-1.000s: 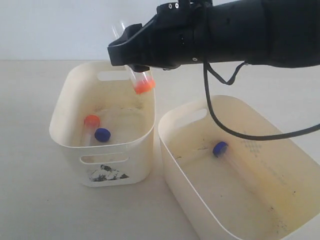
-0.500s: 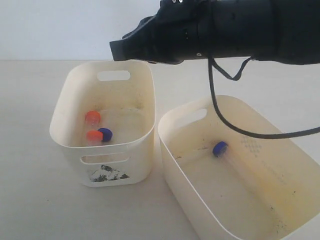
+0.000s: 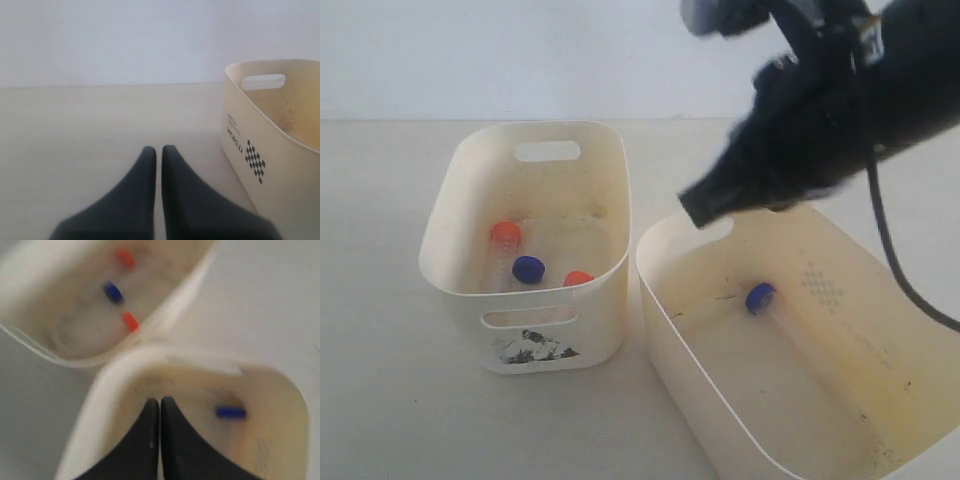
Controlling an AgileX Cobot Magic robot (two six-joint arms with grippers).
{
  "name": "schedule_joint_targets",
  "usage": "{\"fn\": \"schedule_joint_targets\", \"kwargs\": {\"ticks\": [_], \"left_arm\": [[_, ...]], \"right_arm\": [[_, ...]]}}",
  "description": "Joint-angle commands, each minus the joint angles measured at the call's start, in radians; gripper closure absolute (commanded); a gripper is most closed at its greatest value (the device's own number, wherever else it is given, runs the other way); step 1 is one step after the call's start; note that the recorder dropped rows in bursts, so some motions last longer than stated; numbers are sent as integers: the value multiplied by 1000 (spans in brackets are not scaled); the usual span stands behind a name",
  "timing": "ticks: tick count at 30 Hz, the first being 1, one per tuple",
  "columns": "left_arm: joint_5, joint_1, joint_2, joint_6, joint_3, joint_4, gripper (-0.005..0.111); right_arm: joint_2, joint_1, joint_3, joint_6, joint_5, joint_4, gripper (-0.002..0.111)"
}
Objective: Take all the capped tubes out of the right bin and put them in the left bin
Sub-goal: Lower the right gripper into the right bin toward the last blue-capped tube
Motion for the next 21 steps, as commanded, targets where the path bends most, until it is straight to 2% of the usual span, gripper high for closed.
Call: {"fn": "schedule_joint_targets", "kwargs": {"ticks": [1,8,16,18,21], "left_arm": [[-5,1,-3,-8,-3,2,102],[-5,1,-3,-8,-3,2,102],[-5,1,-3,-8,-3,2,102],[-5,1,-3,-8,-3,2,102],[-5,1,-3,-8,-3,2,102]], "right_arm": [[-8,0,-1,218,299,-243,109],[-8,0,-1,323,512,-207,109],[-2,1,-1,360,512,-237,109],[29,41,-1,401,512,-311,109],[105,194,-1,482,512,-433,109]]}}
